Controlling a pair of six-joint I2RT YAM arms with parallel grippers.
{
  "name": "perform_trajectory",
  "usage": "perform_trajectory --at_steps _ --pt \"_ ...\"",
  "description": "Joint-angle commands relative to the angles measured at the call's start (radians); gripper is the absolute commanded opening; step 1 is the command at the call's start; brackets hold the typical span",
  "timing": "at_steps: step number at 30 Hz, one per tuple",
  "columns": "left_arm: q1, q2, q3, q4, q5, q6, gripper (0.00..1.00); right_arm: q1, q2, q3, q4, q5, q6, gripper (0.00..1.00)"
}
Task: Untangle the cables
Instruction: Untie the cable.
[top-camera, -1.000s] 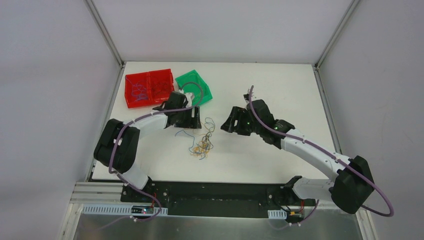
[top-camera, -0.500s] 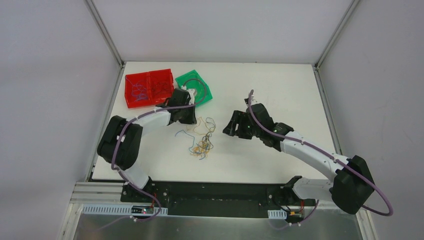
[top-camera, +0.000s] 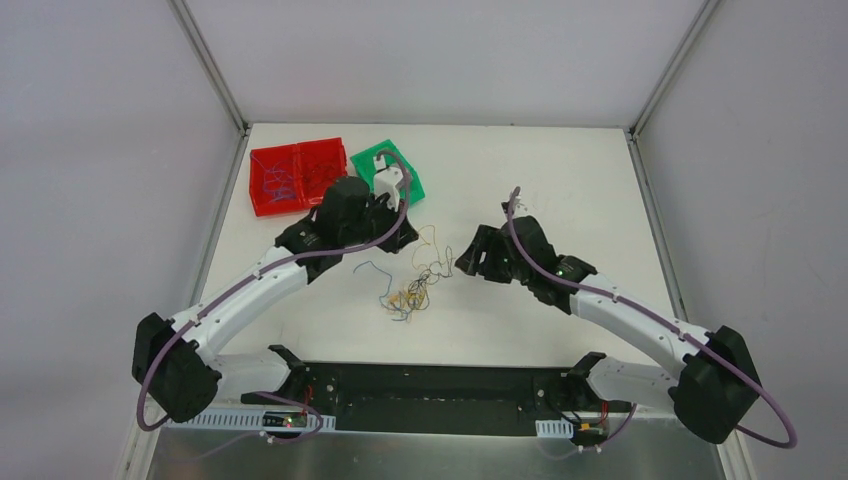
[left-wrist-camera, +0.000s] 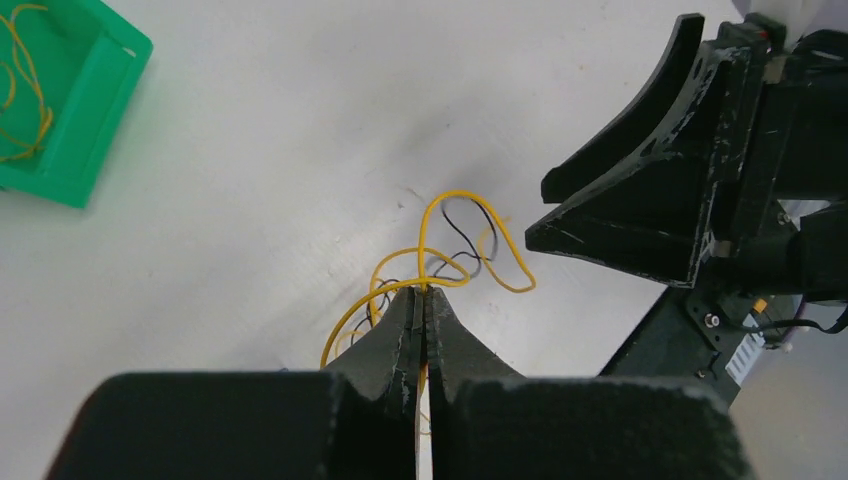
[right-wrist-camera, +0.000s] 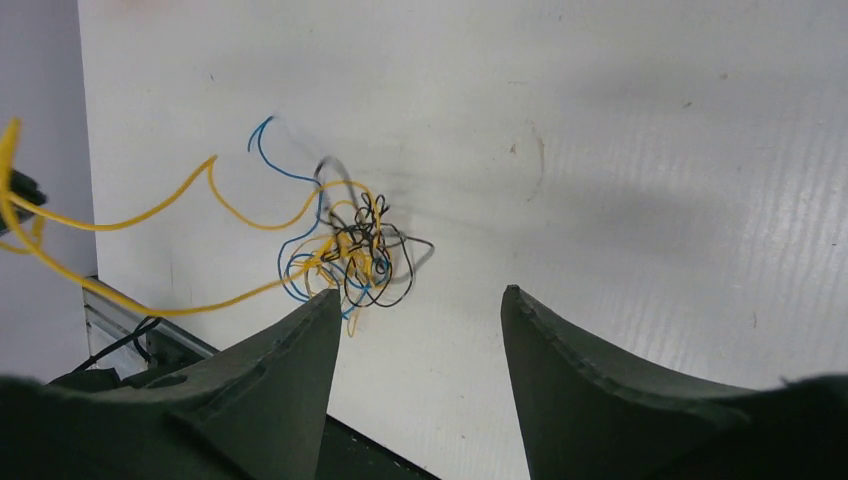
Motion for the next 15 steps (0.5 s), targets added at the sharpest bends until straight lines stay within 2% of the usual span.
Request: perform_trajectory --at_steps 1,9,15 --pt "-0.004 -0.060 0.110 -0.064 0.065 0.029 0.00 0.002 -0.086 -0.029 0.042 0.095 0.004 0.63" --pt "-0.005 -0.122 0.264 -0.137 0.210 -0.006 0.00 -0.001 -0.122 -0.064 0.066 0.113 -0.039 0.63" --pt "0.007 -0.111 0.335 -0.181 0.324 -0.045 0.00 -0.002 -0.151 -0.138 0.208 0.076 -0.061 0.64"
